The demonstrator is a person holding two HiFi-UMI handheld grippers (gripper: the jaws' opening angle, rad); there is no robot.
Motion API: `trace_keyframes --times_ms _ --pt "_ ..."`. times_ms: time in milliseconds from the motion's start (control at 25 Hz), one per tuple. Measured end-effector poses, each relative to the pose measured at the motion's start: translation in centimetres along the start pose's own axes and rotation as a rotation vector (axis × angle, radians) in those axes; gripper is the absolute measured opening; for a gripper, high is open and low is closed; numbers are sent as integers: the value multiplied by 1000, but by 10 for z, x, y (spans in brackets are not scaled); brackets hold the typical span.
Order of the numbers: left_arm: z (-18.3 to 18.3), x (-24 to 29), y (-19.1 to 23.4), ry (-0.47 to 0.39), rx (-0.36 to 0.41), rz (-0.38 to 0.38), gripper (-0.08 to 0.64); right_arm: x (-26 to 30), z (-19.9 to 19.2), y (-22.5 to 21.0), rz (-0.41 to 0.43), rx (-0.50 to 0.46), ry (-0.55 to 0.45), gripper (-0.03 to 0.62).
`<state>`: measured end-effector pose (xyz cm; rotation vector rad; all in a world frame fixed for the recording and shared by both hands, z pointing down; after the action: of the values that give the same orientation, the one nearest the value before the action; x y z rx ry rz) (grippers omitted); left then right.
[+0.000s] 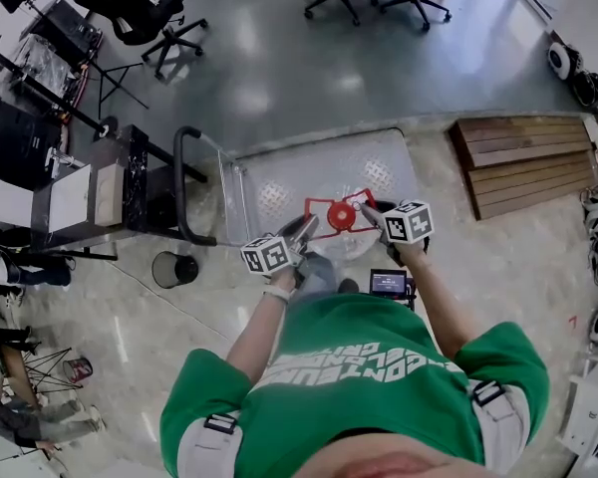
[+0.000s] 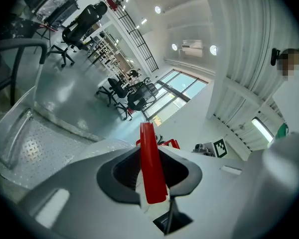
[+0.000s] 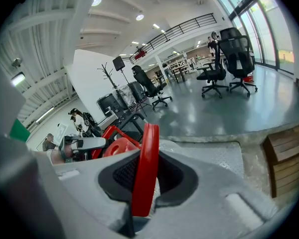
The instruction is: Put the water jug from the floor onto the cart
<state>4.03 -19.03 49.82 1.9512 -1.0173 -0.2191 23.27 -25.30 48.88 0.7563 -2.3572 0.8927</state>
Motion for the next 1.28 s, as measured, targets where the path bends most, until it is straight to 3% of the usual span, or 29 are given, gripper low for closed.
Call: trace_keyframes --times_ms 520,880,1280 --pt "47 32 71 31 -84 15 104 77 41 -31 -21 49 74 46" --pt "65 60 144 72 -122 97 104 156 48 -70 -60 79 172 43" --pt "58 99 221 181 -207 165 104 237 37 -123 -102 112 280 35"
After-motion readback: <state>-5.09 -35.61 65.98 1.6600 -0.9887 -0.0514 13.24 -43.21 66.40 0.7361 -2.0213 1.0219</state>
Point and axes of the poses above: the fingertips, and each gripper's own axes: x forward along the fingers, y to its left, z out of its top, the point moved 5 cm from there along -x, backward along the fingers, and after that the axes turned 1 degree about y, right-handed, at the moved point
